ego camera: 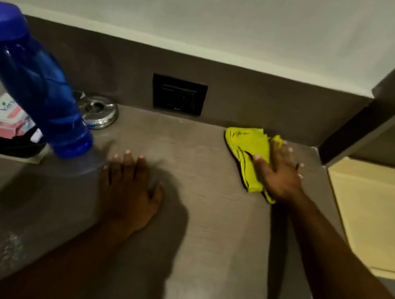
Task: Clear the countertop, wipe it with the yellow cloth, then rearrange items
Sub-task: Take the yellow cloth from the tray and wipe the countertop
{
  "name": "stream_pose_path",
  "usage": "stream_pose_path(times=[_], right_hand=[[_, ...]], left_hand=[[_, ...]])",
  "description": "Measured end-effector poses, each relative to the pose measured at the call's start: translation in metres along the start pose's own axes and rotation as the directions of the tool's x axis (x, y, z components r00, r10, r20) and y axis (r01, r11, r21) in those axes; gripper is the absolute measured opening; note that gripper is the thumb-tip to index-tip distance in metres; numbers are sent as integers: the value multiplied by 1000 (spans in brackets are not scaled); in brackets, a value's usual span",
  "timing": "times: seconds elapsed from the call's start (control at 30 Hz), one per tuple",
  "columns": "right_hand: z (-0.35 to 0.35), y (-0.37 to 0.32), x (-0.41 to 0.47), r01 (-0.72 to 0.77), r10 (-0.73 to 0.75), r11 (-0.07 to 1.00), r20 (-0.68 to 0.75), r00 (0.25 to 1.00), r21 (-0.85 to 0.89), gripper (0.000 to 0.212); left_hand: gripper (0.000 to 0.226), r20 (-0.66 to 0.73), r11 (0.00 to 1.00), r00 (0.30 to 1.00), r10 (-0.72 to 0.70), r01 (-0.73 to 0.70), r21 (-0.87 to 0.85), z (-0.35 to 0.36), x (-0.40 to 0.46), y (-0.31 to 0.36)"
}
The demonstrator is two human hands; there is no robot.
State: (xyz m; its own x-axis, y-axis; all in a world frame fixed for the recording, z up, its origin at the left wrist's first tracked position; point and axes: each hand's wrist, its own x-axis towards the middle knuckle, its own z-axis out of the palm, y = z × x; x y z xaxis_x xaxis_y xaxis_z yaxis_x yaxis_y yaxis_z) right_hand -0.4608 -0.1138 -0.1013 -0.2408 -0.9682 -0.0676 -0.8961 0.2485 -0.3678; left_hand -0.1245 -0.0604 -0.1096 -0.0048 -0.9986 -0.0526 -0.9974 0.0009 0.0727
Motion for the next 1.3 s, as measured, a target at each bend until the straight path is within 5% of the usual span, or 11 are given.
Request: stream_pose_path(times=[0.13, 0.27, 0.37, 0.47, 0.57, 0.7, 0.83, 0.93, 1.13, 1.3], right_hand=[[4, -40, 7, 163, -164, 952, 17, 986, -259, 60], [-12, -42, 0, 202, -203, 979, -18, 979, -36, 54], [-17, -37, -9, 211, -213, 977, -80, 974, -40, 43], [-17, -42, -5, 132, -142, 989, -151, 978, -70, 38], [-20, -72, 9, -18, 46, 996, -319, 947, 90, 27], [-2, -96, 6, 159, -152, 974, 55, 987, -163, 40], [-7, -73, 9, 207, -226, 951, -59, 972, -230, 47], [9, -59, 11, 249, -233, 935, 90, 968, -253, 57], [48, -110, 15, -11, 20, 974, 39, 999, -224, 66], [80, -183, 11, 269, -247, 944, 130, 960, -193, 65]], left_hand=[[83, 4, 1000, 1000, 11, -11, -18, 1, 2, -3], [82, 9, 998, 1000, 28, -28, -56, -1, 2, -4], [81, 13, 996, 1000, 24, -23, -86, -2, 0, -3], [81, 12, 994, 1000, 29, -28, -109, -5, -2, -2], [79, 17, 993, 999, 36, -34, -110, -6, -2, -2], [81, 43, 994, 999, 29, -24, -103, -6, -1, -2], [80, 31, 994, 999, 29, -25, -111, -4, -1, -3], [79, 17, 994, 1000, 25, -23, -109, -3, -2, -2], [82, 8, 998, 1000, 9, -9, -60, 2, 1, 2], [79, -2, 999, 1000, -27, 27, 22, 5, 1, 5]])
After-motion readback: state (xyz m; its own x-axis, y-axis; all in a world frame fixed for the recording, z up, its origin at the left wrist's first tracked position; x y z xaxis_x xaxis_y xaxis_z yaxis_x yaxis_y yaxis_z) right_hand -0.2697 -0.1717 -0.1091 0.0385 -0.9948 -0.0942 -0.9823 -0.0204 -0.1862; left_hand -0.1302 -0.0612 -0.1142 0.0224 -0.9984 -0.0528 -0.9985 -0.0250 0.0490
